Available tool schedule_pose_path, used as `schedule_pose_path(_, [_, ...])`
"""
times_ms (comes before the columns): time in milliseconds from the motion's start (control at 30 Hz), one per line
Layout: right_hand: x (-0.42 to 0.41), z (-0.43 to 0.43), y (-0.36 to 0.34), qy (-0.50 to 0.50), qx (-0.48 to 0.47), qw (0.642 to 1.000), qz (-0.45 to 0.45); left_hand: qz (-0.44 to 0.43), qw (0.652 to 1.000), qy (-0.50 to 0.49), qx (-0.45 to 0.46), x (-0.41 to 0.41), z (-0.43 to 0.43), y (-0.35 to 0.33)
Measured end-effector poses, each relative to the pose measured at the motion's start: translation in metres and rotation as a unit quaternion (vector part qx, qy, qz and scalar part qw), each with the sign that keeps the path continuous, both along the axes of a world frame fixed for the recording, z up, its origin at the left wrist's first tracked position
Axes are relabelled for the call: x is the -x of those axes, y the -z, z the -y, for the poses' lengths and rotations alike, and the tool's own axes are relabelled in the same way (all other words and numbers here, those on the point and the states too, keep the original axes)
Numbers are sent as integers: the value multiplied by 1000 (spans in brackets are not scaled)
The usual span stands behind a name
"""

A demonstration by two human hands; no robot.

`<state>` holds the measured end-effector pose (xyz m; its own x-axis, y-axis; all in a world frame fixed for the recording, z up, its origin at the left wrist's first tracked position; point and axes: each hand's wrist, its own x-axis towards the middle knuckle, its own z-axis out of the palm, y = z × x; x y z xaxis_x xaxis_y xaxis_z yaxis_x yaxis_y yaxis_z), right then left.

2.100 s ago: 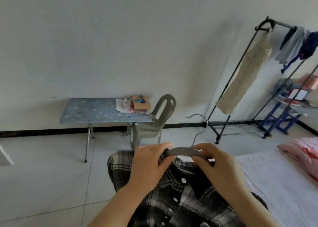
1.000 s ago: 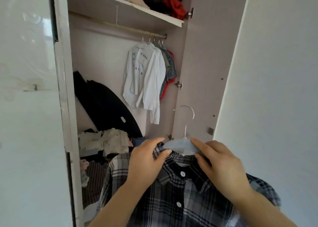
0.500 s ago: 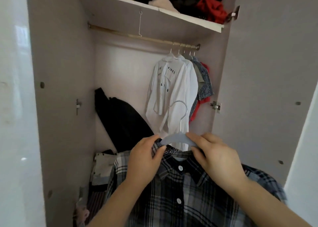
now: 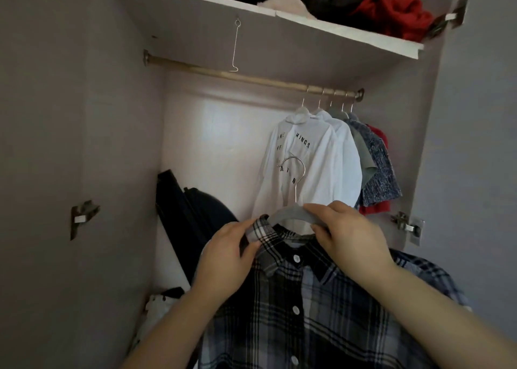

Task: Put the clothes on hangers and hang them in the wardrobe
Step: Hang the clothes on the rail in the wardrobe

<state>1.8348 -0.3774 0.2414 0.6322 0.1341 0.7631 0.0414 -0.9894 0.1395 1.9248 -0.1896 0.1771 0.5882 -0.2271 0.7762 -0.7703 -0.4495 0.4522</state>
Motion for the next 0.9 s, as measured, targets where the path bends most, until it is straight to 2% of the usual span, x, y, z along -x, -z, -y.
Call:
schedule_pose_path(200, [-95, 28, -43, 43, 28, 999, 13, 16, 1000, 18, -3, -100, 22, -15])
schedule_pose_path(467, [-210, 56, -124, 107, 16, 994, 27, 66, 997, -15, -28, -230, 44, -51])
schedule_pose_path(733, [-299, 81, -201, 124, -10, 991, 50, 91, 996, -16, -9, -309, 77, -79])
schedule_pose_path(900, [-344, 83, -256, 150, -66, 986, 13, 111, 993, -42, 11, -342, 87, -101])
